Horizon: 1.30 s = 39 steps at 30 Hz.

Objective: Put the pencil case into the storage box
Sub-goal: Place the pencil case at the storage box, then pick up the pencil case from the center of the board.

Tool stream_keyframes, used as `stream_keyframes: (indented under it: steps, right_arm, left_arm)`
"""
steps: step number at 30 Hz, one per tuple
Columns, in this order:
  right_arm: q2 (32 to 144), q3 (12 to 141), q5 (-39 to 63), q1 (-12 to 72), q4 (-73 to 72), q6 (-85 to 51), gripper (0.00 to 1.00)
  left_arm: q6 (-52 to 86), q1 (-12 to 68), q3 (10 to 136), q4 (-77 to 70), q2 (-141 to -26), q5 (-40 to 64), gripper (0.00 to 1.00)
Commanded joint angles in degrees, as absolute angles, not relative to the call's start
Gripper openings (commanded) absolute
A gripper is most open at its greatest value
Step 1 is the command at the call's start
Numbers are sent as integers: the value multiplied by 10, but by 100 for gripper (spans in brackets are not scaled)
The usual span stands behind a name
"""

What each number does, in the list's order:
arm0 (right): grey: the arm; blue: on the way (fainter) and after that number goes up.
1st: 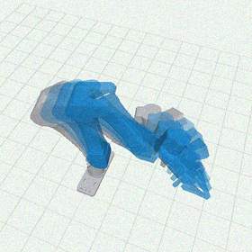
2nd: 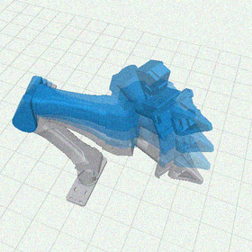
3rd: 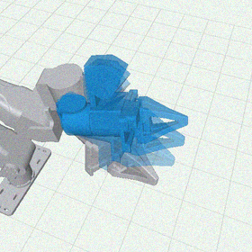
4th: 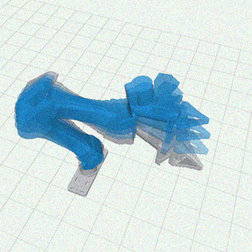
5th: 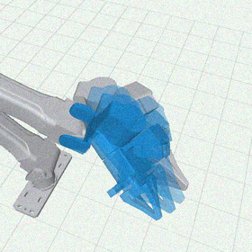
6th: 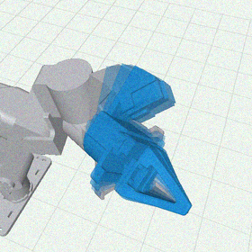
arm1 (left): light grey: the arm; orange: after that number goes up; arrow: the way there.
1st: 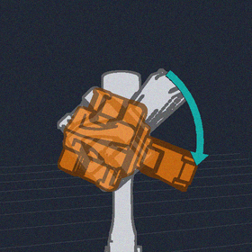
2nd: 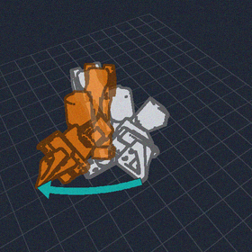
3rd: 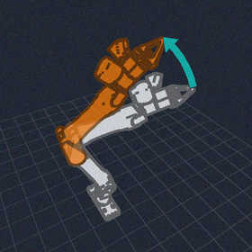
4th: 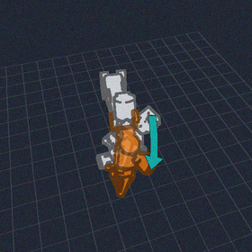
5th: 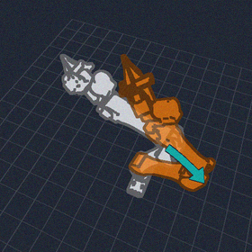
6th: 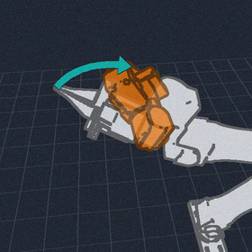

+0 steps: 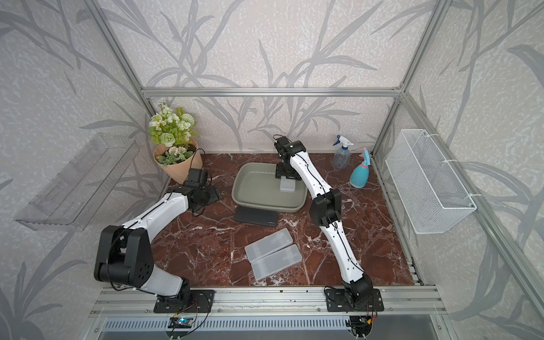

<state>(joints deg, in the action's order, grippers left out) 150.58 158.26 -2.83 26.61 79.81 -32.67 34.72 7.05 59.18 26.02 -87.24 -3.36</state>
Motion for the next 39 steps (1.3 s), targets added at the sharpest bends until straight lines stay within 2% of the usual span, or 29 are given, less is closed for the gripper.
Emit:
stream_keyframes:
  steps: [1, 6, 10, 18, 24, 29, 36, 39]
  right_arm:
    - [1500, 1560, -16, 266, 851, -330, 76]
    - [1444, 1424, -14, 270, 786, -337, 76]
    - [1437, 1395, -17, 274, 782, -340, 77]
    - [1475, 1455, -30, 274, 805, -344, 84]
    - [1457, 1467, -44, 276, 811, -326, 97]
    - [1334, 1361, -66, 286, 730, -287, 99]
    - [1119, 1114, -116, 274, 614, -277, 99]
    - [1043, 1011, -124, 261, 582, -283, 99]
  left_arm:
    - [351, 65, 583, 258, -856, -35, 89]
    - [352, 61, 574, 257, -853, -34, 89]
    - [354, 59, 568, 254, -853, -33, 89]
    - [354, 58, 577, 251, -867, -30, 89]
    - [344, 59, 586, 251, -871, -16, 89]
    - [285, 91, 601, 249, -865, 2, 88]
    - [179, 190, 612, 243, -880, 41, 80]
    - [161, 230, 616, 246, -887, 61, 73]
